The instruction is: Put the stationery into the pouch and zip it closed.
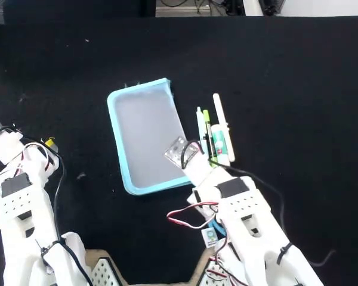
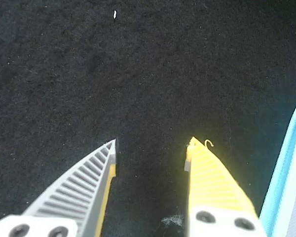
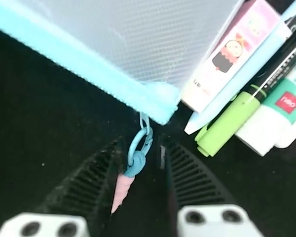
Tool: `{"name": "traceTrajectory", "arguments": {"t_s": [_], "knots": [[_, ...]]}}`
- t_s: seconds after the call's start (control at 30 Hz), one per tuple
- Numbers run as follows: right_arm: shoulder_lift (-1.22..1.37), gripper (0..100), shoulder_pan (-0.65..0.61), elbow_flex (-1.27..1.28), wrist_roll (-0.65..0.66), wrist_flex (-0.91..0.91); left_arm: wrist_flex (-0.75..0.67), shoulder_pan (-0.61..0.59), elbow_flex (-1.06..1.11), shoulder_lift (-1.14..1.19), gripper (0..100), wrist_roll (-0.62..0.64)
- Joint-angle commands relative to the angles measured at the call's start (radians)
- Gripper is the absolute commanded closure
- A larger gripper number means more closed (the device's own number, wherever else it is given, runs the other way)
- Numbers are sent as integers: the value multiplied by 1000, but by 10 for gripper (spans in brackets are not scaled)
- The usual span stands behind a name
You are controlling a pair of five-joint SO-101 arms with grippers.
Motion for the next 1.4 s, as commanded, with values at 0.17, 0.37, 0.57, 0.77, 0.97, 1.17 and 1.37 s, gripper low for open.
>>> {"name": "traceTrajectory", "arguments": {"t_s": [0.17, 0.37, 0.57, 0.77, 0.97, 1.17, 1.37], "knots": [[8, 886, 37, -4, 12, -12, -8, 1, -15, -8, 769, 9], [148, 889, 38, -68, 12, -11, -8, 1, -15, -8, 769, 9], [260, 988, 40, -143, 8, -5, -8, 1, -15, -8, 769, 9], [113, 988, 37, -286, 12, 195, -8, 1, -15, -8, 769, 9], [-31, 988, 34, -579, 23, 358, -6, -1, -16, -8, 769, 9], [-33, 988, 32, -774, 137, 265, -5, -1, -24, -9, 769, 5], [-38, 988, -29, -911, 140, 121, 100, -1, -74, -9, 769, 8]]}}
